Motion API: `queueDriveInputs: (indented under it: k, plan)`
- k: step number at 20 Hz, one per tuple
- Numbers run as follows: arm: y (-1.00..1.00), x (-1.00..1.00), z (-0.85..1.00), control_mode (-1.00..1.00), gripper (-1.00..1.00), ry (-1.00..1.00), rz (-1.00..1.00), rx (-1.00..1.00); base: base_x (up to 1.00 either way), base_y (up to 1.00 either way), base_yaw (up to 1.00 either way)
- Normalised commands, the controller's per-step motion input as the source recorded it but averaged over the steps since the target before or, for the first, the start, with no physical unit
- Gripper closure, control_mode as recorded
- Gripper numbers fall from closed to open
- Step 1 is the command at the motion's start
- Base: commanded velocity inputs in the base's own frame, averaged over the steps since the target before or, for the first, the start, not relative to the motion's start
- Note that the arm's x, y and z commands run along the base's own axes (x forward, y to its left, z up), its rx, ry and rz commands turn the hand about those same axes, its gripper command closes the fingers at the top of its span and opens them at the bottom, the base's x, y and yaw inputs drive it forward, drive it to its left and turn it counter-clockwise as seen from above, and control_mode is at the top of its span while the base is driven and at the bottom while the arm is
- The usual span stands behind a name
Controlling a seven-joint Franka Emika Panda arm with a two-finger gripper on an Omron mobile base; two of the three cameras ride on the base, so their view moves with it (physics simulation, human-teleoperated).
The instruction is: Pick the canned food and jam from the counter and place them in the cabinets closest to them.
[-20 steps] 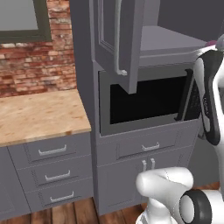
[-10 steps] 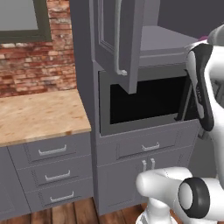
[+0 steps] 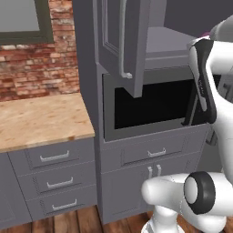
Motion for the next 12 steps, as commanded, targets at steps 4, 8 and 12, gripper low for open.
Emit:
queueDriveInputs:
  k: [4,8,12]
  plan:
    - [0.00,0.09,0.00,-1.00,1.00,0.00,0.00,0.00,0.00,0.00,0.00]
    - [0.00,0.00,0.00,-1.00,1.00,0.00,0.00,0.00,0.00,0.00,0.00]
    - [0.00,0.11,0.00,-1.00,1.00,0.00,0.00,0.00,0.00,0.00,0.00]
